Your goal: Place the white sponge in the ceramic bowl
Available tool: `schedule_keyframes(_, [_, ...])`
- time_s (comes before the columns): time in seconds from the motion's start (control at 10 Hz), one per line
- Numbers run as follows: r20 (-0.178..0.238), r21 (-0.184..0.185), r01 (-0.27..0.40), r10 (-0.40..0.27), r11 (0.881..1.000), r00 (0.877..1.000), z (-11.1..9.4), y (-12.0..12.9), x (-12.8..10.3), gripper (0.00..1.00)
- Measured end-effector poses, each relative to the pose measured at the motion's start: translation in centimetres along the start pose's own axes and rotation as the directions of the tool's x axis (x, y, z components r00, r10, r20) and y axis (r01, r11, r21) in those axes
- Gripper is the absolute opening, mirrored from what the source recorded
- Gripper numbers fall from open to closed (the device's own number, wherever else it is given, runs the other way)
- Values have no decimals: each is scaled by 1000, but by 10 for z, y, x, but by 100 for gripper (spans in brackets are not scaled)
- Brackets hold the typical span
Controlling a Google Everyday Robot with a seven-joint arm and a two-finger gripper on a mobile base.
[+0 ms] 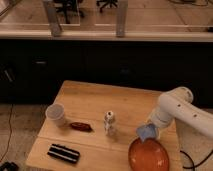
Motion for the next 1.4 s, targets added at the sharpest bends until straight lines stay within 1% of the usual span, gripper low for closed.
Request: schedule_keyframes(1.4, [14,-53,22,-21,998,1000,5,1,-5,3])
